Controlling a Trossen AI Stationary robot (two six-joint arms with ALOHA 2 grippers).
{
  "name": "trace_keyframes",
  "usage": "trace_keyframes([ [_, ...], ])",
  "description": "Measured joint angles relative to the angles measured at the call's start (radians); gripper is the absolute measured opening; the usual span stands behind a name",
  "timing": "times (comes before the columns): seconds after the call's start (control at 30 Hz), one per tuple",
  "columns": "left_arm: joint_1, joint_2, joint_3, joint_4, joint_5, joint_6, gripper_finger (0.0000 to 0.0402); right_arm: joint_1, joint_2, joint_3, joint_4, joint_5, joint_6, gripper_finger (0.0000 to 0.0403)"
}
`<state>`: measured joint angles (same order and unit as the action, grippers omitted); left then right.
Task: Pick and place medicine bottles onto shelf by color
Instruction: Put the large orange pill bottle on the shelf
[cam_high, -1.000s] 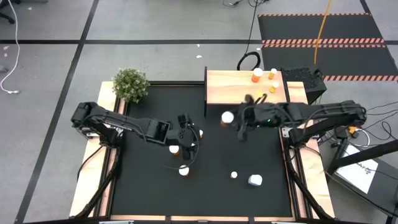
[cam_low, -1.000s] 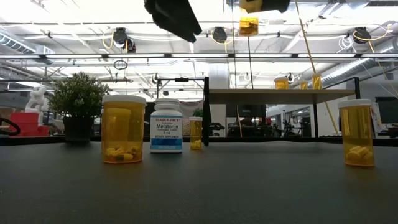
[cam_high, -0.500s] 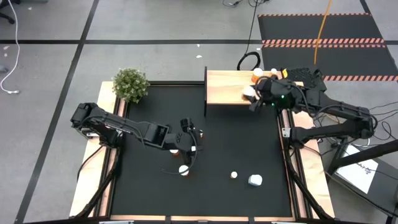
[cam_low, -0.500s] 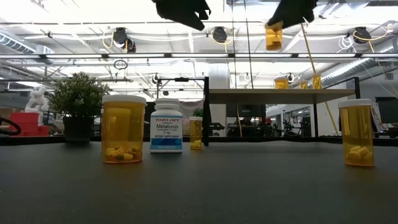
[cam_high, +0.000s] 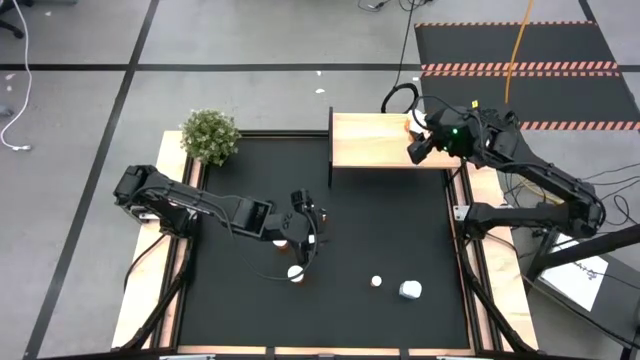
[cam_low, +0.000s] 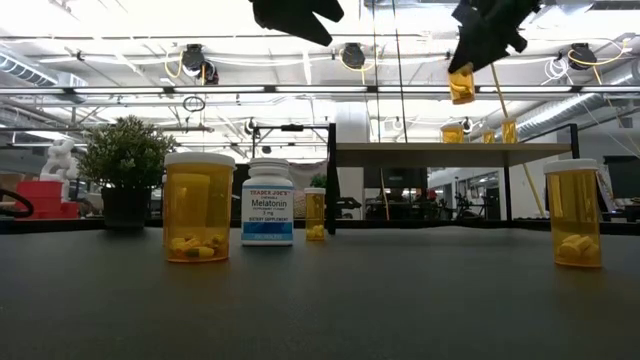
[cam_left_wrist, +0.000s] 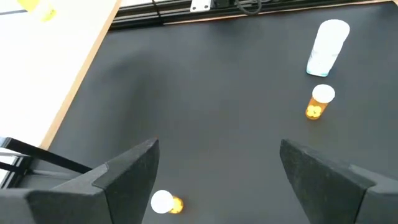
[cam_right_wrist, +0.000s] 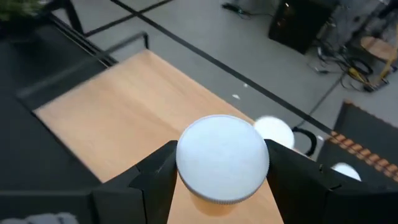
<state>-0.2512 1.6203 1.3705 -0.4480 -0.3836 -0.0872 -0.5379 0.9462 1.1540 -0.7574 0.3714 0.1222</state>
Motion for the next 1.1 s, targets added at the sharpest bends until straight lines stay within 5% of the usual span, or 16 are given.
trace_keyframes([
  [1.1, -0.007, 0.001, -0.001, -0.004, 0.001, -0.013, 0.0335, -0.084, -0.076, -0.352, 0.306, 0.027, 0.057, 0.0217],
])
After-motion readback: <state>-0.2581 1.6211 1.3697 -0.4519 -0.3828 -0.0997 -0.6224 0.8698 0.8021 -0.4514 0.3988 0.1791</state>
